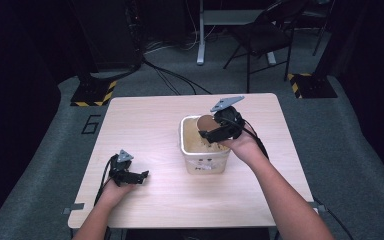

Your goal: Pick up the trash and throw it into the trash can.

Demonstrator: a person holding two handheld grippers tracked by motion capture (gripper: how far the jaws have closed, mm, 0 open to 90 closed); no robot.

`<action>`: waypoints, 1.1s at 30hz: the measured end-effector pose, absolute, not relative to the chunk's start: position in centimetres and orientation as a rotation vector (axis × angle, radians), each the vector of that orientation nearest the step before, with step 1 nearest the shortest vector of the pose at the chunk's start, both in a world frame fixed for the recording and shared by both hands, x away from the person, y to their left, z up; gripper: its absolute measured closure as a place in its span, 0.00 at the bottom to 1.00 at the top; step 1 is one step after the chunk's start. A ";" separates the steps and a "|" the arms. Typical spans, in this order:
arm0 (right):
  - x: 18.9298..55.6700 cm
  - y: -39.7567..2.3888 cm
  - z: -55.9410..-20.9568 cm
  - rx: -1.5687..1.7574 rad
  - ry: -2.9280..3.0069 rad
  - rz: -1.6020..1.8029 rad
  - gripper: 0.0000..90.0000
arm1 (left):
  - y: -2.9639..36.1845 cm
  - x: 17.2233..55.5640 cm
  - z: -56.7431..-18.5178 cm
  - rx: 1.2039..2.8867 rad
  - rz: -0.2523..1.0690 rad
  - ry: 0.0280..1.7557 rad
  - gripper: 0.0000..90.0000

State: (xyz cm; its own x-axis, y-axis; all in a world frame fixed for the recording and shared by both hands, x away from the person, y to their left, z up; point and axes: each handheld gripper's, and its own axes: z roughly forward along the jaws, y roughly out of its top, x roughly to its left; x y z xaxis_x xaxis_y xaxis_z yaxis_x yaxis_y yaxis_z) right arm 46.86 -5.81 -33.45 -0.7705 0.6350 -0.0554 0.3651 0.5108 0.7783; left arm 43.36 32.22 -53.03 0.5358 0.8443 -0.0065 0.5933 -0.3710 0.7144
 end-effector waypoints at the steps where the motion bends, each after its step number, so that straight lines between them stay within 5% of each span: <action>1: 47.0 -5.8 -33.9 0.850 2.420 1.118 0.22 | 32.2 43.4 -53.0 2.100 0.478 1.158 0.00; 33: 48.7 -4.7 -38.7 0.927 2.422 1.066 0.21 | 32.2 43.4 -53.0 2.101 0.478 1.158 0.00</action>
